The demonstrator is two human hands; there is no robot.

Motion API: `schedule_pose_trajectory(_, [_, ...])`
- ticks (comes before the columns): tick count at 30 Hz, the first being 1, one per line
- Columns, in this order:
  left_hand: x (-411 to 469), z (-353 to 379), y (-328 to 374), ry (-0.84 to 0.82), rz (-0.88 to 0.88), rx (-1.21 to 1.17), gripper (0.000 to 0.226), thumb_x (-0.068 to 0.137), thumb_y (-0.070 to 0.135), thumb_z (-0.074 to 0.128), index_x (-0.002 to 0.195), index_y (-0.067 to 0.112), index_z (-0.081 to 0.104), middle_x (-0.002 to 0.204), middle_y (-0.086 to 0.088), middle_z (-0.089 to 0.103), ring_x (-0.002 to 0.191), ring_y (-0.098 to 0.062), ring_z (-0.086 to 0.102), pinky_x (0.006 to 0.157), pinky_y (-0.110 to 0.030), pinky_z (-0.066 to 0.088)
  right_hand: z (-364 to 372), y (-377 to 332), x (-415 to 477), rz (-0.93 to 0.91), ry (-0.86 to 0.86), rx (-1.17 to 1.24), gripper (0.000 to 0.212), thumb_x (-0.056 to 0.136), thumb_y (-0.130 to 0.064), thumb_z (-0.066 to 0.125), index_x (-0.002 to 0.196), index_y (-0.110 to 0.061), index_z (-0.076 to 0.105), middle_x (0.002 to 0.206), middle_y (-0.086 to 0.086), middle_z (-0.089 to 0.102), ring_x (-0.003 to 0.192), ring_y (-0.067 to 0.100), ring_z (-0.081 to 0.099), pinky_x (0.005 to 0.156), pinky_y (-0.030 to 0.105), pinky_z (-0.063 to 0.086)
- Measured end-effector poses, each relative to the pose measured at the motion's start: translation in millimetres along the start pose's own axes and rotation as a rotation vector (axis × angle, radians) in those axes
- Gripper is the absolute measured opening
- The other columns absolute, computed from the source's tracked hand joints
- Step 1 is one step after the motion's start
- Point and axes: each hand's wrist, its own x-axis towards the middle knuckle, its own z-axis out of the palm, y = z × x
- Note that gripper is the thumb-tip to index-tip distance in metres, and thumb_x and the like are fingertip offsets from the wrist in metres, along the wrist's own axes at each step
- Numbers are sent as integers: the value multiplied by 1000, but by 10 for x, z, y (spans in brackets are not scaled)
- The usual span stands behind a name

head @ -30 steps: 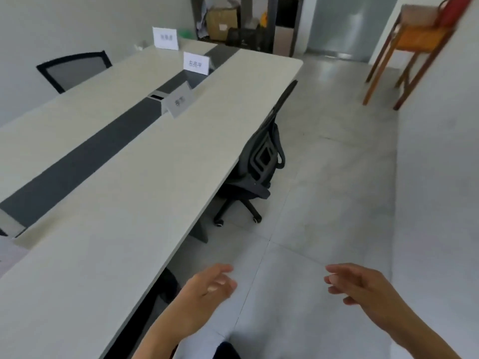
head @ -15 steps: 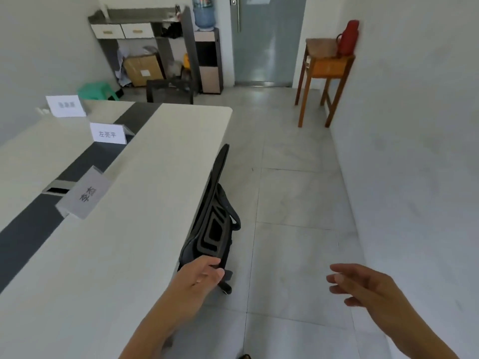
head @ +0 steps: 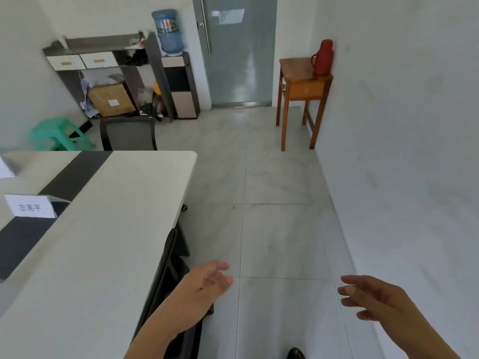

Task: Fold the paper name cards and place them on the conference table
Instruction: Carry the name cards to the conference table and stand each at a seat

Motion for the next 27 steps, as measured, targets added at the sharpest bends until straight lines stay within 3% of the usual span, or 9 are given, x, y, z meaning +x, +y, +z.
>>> schedule_pose_trajectory(2, [397,-82,298,44,21,-12,25,89,48,54,113,44,56,112,18,64,106,7,58,91,-15,43,-144,-260,511,-23,-18,-55,17,88,-9,63,102,-13,71,85,0,79,77,14,74,78,42,55])
schedule_pose_trajectory(6, [1120,-224,596,118,7,-82,27,87,48,56,113,42,60,105,17,68,102,10,59,91,-18,44,-324,-787,1456,-74,-77,-104,16,88,-11,64,100,-18,72,86,-1,78,79,13,74,73,33,54])
schedule_pose_trajectory(11, [2050,-447,653,141,-88,-149,21,90,37,58,111,35,60,105,8,68,95,15,59,78,-10,46,-364,-1194,2634,-75,-169,-143,16,88,-10,63,100,-17,71,87,-1,78,79,14,74,71,33,53])
schedule_pose_trajectory(18, [3708,-1098,899,178,-93,-171,16,90,34,60,106,34,62,90,5,69,81,7,65,74,-14,44,-296,-1783,4245,-14,-183,-167,17,88,-12,64,102,-19,71,88,-2,78,80,11,74,71,29,53])
schedule_pose_trajectory(27, [5769,-2153,1847,137,-7,-144,22,89,42,60,110,39,63,104,4,68,102,-3,63,96,-27,46,-231,-2991,6096,-65,-131,-130,16,86,-13,65,99,-20,71,88,-2,78,80,12,74,73,32,53])
